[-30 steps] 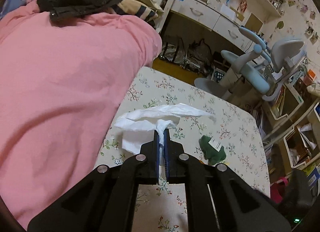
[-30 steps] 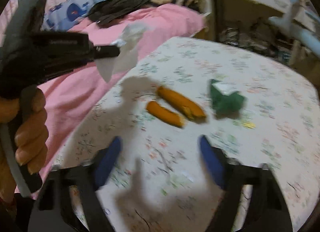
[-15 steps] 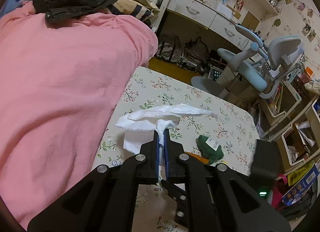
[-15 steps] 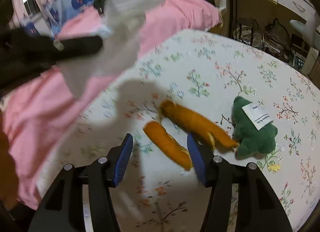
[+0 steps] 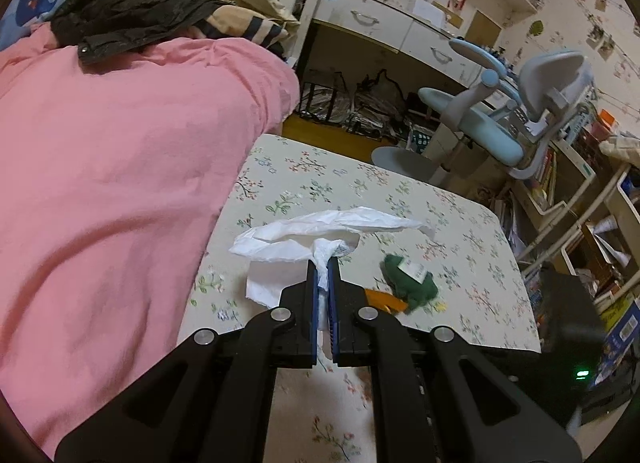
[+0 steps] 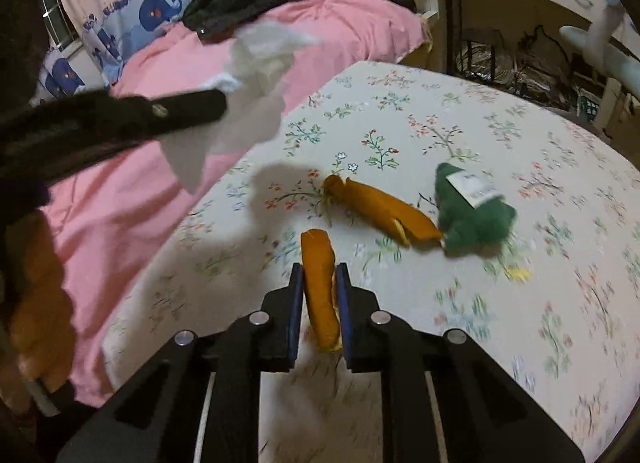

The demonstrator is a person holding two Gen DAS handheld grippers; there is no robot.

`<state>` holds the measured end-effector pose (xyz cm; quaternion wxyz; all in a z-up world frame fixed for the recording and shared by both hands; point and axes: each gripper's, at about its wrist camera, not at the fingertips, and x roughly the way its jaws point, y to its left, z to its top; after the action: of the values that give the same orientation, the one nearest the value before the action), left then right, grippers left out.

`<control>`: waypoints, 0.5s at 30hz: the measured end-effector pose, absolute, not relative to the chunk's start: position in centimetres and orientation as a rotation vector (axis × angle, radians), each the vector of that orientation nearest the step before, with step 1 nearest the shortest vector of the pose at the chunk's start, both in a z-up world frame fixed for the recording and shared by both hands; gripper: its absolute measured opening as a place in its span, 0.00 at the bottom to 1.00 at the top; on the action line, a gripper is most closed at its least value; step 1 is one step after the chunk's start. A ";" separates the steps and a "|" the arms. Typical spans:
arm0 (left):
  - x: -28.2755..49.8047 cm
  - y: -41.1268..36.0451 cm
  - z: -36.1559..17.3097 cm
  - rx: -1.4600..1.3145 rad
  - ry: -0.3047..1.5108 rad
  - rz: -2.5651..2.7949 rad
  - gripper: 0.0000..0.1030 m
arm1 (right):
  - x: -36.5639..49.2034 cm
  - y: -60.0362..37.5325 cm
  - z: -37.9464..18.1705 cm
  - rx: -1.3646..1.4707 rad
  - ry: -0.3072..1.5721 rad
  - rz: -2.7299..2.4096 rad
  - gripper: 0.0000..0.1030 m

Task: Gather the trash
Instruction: 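Grasp an orange stick with the right gripper and lift it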

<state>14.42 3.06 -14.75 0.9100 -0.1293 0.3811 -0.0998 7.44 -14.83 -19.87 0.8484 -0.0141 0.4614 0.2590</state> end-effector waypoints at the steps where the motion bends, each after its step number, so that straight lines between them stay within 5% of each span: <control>1: 13.7 2.9 -14.6 -0.262 0.781 -0.209 0.05 | 7.1 -14.9 -19.5 -0.032 0.965 0.538 0.17; 15: 1.3 0.2 -14.6 -0.233 0.794 -0.302 0.05 | -3.2 -20.4 -16.8 0.166 0.864 0.471 0.17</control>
<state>1.31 0.16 -14.60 0.9046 -0.1130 0.3843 -0.1460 -3.24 -20.37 -16.82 0.8780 0.0795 0.4144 0.2259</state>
